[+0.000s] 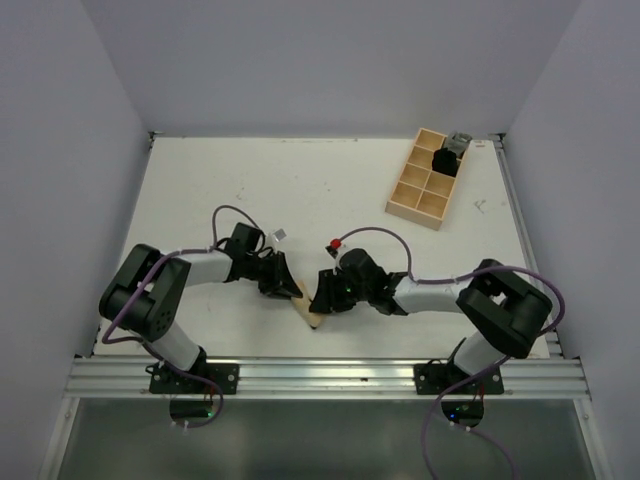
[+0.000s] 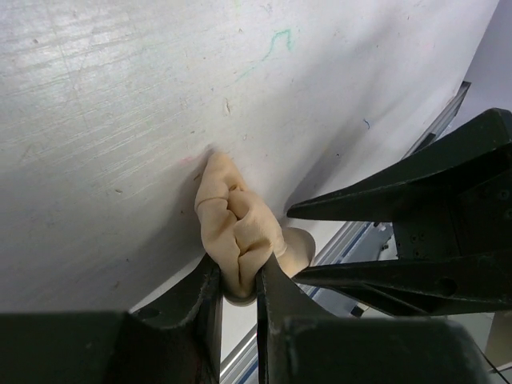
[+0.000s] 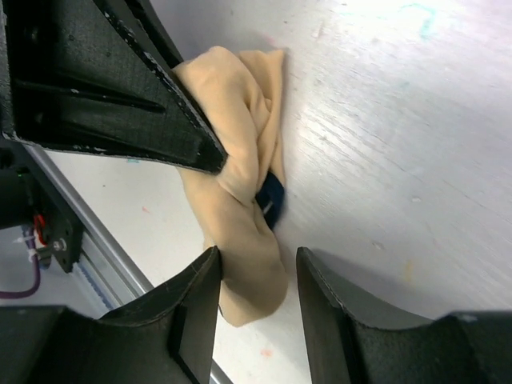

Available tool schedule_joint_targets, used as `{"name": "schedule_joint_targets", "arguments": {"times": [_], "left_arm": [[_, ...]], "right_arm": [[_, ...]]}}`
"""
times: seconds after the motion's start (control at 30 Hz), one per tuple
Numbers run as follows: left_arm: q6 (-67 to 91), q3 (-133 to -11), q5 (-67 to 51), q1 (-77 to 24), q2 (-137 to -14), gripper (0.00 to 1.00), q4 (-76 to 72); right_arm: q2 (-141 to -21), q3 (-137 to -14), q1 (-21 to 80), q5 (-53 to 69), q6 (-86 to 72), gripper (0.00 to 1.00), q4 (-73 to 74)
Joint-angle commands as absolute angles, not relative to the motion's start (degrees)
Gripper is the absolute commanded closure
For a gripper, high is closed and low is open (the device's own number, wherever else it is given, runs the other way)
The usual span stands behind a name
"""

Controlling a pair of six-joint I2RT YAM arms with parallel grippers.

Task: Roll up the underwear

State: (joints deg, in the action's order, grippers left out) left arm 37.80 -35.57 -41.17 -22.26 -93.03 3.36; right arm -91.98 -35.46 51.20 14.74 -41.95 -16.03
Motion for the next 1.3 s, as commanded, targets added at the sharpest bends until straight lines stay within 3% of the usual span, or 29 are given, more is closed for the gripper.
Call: {"name": "schedule_joint_targets", "arguments": {"times": [0.0,0.23,1.27], "left_arm": [[33.05,-36.47,-31.91,-22.15,-94.75,0.98,9.75],[33.22,-37.97,-30.59,-22.94,-94.13,0.98,11.16],[32.43,-39.29,-27.77,-24.52,-95.36,0.97,11.69]], "right_arm": [[-88.51,-36.21,50.98,6.25,-37.97,0.54,-2.29],[-92.63,-40.16,50.98,10.27,-35.34,0.44,-1.85],[-103.80,-51.42,50.54,18.63,-28.83,0.37,1.50]]}}
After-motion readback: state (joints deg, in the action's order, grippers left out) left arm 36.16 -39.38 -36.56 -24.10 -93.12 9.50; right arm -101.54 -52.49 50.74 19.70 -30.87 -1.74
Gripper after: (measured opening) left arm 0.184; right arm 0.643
